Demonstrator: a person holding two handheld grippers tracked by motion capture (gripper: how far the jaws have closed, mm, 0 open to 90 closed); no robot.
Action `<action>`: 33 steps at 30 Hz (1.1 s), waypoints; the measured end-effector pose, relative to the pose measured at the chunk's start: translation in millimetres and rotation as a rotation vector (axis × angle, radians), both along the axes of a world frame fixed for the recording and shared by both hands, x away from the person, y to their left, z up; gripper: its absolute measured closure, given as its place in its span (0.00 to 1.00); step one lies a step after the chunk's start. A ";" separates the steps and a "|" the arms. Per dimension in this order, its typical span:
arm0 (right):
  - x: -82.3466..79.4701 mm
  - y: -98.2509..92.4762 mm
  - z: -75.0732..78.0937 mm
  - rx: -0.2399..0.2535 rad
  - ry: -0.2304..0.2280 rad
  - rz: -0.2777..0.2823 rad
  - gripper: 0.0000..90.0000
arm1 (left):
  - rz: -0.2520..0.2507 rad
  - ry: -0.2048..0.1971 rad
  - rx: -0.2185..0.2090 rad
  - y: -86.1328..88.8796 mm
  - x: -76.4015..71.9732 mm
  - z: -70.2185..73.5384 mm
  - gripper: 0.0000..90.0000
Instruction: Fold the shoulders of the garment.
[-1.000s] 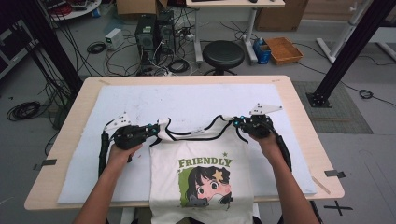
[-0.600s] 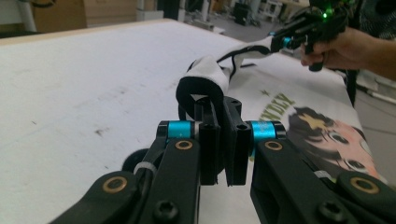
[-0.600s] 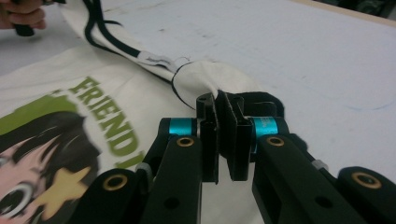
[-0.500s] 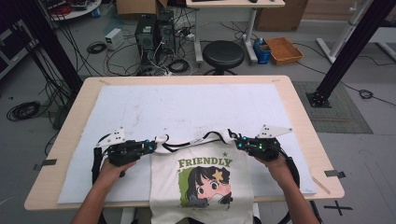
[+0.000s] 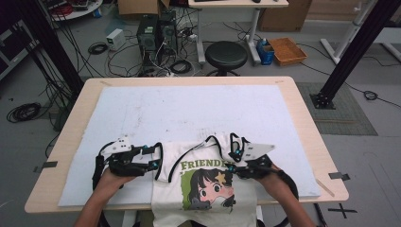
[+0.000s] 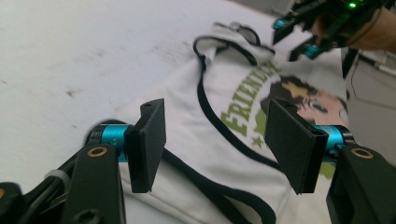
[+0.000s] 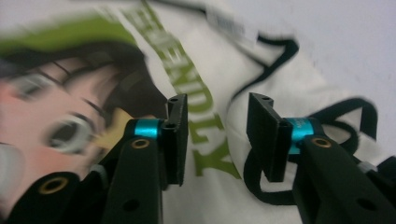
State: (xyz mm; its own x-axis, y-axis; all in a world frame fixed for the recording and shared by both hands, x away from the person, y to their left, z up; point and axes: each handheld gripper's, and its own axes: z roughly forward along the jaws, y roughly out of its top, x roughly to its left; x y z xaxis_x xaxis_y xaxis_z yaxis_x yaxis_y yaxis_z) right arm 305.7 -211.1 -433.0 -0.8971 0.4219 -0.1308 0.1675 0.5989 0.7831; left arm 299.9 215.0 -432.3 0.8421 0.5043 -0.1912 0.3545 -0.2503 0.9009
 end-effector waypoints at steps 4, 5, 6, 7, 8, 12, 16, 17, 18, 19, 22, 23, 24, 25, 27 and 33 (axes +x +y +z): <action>10.0 9.8 -14.3 -0.119 -0.029 -0.050 0.94 | -0.015 0.023 0.022 -6.9 -1.0 -6.7 0.43; 10.1 8.3 -13.0 -0.141 -0.046 -0.057 0.97 | -0.011 0.021 0.017 -7.1 -1.3 -7.0 0.43; 9.4 1.0 -9.9 -0.084 -0.018 -0.045 0.98 | -0.010 0.019 0.016 -6.6 -1.1 -6.7 0.43; 9.4 1.0 -9.9 -0.084 -0.018 -0.045 0.98 | -0.002 0.016 0.004 -5.9 -1.1 -6.6 0.43; 7.9 -3.3 -7.6 -0.060 -0.013 -0.034 0.98 | 0.006 0.013 -0.006 -4.4 -0.5 -6.4 0.43; -1.4 -23.6 3.6 0.097 0.022 0.004 0.98 | 0.042 0.004 -0.050 0.0 0.1 -4.7 0.43; -20.8 -40.4 12.8 0.212 0.087 0.093 0.98 | 0.055 0.005 -0.081 2.1 1.2 -3.7 0.43; -20.8 -40.4 12.8 0.212 0.087 0.093 0.98 | 0.058 0.003 -0.087 2.9 1.6 -3.4 0.43; -24.0 -42.6 14.0 0.201 0.092 0.097 0.98 | 0.060 0.002 -0.093 3.6 2.2 -3.1 0.43; -26.6 -45.1 15.2 0.187 0.108 0.097 0.98 | 0.061 0.002 -0.099 4.1 2.4 -2.9 0.43; -31.3 -53.1 20.1 0.169 0.116 -0.012 0.67 | 0.049 0.018 -0.101 2.9 1.5 -2.1 0.43; -31.3 -53.1 20.1 0.169 0.116 -0.012 0.67 | 0.033 0.023 -0.088 0.9 0.4 -2.2 0.43; -32.2 -51.4 20.3 0.175 0.110 0.003 0.67 | 0.014 0.020 -0.066 -1.7 -0.4 -2.6 0.43; -31.8 -41.5 16.4 0.145 0.112 0.029 0.67 | -0.001 0.020 -0.044 -5.0 -1.3 -3.3 0.44; -30.0 -30.2 6.2 0.086 0.117 0.035 0.74 | -0.026 0.030 -0.007 -11.0 -1.5 -5.4 0.46; -23.3 -24.3 -11.1 -0.057 0.118 0.021 0.96 | -0.031 0.106 0.129 -22.0 -0.1 -14.2 0.61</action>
State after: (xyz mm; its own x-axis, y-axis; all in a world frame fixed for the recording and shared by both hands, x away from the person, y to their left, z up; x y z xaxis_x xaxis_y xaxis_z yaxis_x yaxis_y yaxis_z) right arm 282.4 -235.5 -444.1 -0.9164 0.3974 -0.0466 0.2434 0.6462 0.7233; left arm 299.8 193.0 -446.5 0.8364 0.5043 -0.2146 0.4357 -0.3742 0.8186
